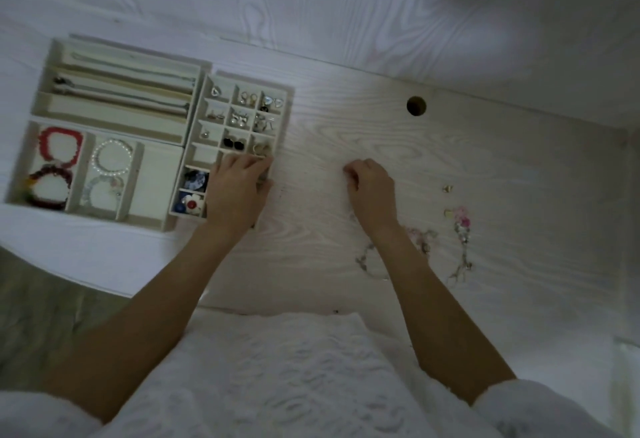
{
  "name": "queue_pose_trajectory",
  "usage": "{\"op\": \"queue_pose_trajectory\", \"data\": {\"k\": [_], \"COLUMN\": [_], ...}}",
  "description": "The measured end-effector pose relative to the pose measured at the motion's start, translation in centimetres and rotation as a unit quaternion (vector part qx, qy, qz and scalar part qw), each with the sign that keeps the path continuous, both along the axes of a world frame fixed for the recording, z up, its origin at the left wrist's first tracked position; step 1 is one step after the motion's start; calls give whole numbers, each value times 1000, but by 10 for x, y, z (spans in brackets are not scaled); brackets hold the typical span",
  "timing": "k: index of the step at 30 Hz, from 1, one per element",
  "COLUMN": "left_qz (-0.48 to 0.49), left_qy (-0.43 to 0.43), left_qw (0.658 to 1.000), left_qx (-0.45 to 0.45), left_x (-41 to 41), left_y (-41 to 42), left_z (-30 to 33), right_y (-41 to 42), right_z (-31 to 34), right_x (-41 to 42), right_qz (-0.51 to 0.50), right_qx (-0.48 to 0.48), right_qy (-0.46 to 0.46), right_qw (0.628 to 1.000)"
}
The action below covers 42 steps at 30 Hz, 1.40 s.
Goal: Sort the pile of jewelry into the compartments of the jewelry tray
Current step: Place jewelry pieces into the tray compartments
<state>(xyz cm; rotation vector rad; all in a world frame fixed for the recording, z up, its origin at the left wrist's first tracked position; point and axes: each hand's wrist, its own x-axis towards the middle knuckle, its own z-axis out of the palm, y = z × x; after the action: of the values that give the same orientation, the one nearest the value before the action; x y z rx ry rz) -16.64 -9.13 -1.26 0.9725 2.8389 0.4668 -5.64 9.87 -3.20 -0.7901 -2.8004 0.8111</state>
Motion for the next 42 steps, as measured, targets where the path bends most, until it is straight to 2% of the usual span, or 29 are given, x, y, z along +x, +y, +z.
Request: {"op": "queue_pose_trajectory", "data": {"k": [3, 8, 18, 27, 31, 33, 37, 39, 42], "left_qz": [12, 25, 16, 14, 16, 41, 166, 211, 225], "left_qy": [4, 9, 16, 25, 20, 10, -20, -55, -93], "left_qw": [1000, 1000, 1000, 999, 998, 994, 972, 962, 960], "left_qx": [5, 10, 11, 25, 64, 103, 163, 163, 141], "left_x": [3, 4, 6, 5, 2, -2, -17, -24, -31], "left_y": [2, 2, 2, -2, -9, -21, -67, -88, -102], "left_z": [0, 1, 2, -1, 6, 15, 13, 4, -6], "right_y": [-7, 2, 1, -4, -5, -5, -13, -22, -43], "right_z": [1, 3, 9, 17, 17, 20, 32, 43, 55], "right_x": [-2, -5, -7, -13, -14, -16, -36, -54, -85], "right_qz": [20, -19, 64, 74, 97, 108, 99, 104, 145], "right_qx": [-28, -92, -11, -37, -44, -45, -85, -109, -130], "right_qy": [12, -13, -86, -44, -35, -34, -17, 1, 46], "right_qw": [999, 995, 994, 996, 994, 993, 991, 989, 980]}}
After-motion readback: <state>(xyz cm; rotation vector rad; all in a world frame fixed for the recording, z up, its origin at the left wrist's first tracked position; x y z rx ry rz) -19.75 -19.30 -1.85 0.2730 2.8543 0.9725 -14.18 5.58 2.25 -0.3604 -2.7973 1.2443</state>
